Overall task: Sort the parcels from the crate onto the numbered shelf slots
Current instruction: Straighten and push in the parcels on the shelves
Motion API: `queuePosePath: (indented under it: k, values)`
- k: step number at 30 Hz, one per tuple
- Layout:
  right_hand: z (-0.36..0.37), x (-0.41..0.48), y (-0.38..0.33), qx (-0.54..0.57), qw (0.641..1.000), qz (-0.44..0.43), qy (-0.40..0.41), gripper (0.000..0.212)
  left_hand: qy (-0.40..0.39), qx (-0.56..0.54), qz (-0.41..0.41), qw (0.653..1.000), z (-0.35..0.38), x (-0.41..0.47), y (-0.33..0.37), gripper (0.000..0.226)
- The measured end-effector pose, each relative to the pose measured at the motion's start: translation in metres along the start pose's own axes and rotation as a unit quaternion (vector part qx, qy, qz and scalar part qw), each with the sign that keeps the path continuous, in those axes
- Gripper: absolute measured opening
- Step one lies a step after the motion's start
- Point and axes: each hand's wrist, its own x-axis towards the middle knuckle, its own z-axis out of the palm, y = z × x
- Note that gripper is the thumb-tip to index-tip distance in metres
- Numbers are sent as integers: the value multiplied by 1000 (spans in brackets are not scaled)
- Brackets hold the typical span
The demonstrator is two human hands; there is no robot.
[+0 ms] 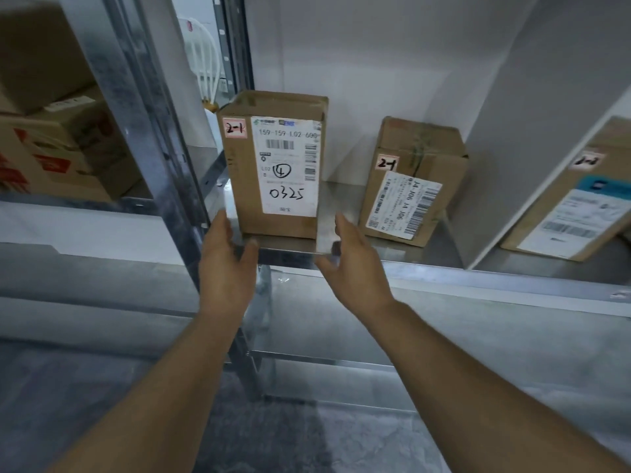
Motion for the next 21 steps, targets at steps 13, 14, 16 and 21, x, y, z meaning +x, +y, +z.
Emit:
queuePosePath:
  k: [13,14,16,21]
  values:
    - [-80,-28,59,-38,990,75,114,73,-147,61,91,983,102,-27,40,62]
    - [-80,-23,62,-24,990,82,112,73,-153,67,80,983,111,-20,42,65]
    - [-81,-15,69,11,990,96,107,67,-167,61,54,982,124,-8,44,67]
    - [-85,2,79,86,986,100,101,67,-179,69,62,979,135,-4,47,52]
